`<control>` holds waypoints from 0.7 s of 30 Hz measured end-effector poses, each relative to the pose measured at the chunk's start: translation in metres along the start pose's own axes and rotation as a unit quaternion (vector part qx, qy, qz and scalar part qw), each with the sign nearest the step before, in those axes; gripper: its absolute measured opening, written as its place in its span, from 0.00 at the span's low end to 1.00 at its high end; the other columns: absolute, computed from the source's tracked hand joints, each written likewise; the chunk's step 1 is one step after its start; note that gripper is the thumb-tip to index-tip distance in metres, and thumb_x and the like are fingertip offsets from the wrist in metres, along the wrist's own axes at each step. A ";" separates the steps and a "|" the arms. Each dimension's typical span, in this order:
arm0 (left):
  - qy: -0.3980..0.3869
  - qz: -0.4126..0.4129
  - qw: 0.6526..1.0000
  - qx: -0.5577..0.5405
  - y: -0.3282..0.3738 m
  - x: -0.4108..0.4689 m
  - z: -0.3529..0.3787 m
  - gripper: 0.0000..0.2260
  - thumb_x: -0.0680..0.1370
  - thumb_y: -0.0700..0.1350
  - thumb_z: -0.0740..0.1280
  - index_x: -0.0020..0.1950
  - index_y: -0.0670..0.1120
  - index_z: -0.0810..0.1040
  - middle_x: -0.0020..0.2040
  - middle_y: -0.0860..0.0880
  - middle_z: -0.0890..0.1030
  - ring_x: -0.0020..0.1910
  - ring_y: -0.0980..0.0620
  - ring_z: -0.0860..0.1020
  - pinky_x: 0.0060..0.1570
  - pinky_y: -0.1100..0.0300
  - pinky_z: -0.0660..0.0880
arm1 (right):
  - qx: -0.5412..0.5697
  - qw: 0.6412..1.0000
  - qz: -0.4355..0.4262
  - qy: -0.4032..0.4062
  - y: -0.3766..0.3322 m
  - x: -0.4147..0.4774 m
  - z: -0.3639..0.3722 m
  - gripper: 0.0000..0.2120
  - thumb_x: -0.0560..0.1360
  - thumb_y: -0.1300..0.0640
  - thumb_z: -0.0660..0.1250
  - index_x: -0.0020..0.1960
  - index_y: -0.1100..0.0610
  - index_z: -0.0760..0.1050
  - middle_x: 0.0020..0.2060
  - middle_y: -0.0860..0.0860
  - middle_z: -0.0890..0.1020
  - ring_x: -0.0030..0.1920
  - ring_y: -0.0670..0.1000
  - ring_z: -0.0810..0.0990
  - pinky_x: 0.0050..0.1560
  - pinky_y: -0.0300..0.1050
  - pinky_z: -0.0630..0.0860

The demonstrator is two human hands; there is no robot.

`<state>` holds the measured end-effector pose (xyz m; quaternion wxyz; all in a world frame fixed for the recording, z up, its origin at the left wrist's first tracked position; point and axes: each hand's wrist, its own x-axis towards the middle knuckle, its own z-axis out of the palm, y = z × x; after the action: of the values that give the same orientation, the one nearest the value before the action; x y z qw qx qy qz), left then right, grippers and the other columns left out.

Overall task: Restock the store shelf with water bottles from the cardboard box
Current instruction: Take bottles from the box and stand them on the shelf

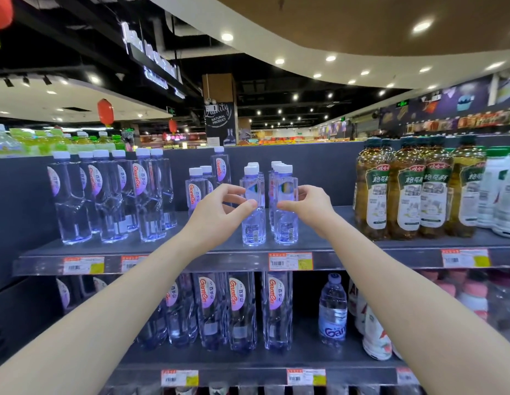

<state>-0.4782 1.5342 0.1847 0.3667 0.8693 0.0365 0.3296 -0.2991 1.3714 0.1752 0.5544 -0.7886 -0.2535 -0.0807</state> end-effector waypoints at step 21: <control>-0.059 0.018 0.994 0.093 -0.028 -0.025 0.023 0.19 0.80 0.57 0.68 0.70 0.53 0.73 0.61 0.55 0.79 0.54 0.57 0.81 0.52 0.62 0.76 | -0.148 0.988 0.027 -0.021 -0.012 -0.029 -0.009 0.38 0.75 0.47 0.76 0.78 0.61 0.64 0.57 0.52 0.79 0.52 0.50 0.75 0.49 0.43 0.70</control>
<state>-0.4791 1.5329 0.1411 0.2796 0.9180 0.0297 0.2798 -0.3285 1.3575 0.1765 0.4282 -0.8699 -0.2290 -0.0864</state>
